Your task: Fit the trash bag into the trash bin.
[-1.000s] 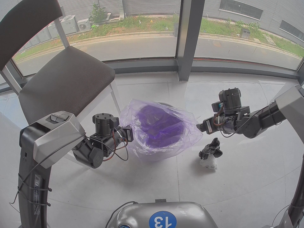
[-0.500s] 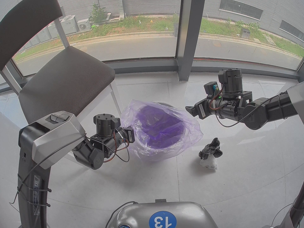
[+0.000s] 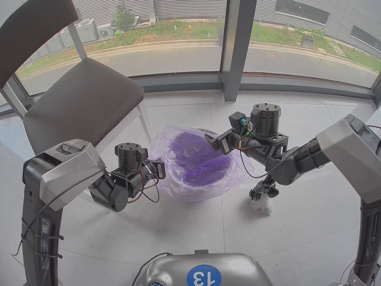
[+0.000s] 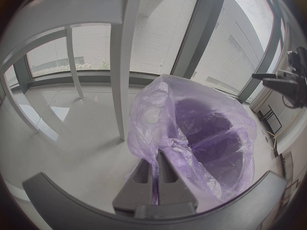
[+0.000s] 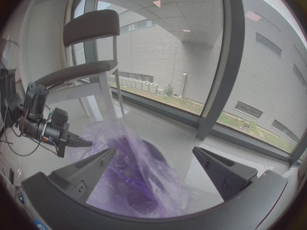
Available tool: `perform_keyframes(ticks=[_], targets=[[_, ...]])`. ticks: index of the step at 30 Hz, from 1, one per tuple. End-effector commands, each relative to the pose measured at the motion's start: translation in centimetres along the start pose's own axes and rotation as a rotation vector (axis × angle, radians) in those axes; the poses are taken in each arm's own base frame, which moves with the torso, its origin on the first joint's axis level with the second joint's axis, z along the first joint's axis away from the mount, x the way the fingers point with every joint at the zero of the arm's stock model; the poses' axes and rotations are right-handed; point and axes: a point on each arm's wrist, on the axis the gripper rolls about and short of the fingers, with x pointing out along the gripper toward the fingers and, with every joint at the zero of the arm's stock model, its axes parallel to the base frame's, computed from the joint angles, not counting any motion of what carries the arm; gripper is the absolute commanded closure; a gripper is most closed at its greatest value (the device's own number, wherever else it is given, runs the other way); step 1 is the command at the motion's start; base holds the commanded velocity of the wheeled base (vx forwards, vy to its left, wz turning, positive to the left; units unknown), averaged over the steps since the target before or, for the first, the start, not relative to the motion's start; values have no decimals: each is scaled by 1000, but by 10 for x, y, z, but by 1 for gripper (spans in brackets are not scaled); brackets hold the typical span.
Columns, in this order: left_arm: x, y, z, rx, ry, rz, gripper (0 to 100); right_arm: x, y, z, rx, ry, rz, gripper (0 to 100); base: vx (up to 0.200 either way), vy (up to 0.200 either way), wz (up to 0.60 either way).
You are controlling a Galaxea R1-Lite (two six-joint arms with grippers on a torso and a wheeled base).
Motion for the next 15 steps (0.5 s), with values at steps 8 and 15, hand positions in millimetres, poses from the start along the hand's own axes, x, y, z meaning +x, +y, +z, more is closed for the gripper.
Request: perform_keyframes(ticks=[8, 15], targets=[[-2, 7, 3, -6, -11, 15, 0, 18, 8, -17, 2, -16, 2, 0, 0, 0, 0], [-17, 14, 14, -11, -23, -15, 0, 17, 8, -17, 5, -17, 2, 0, 0, 0, 0]])
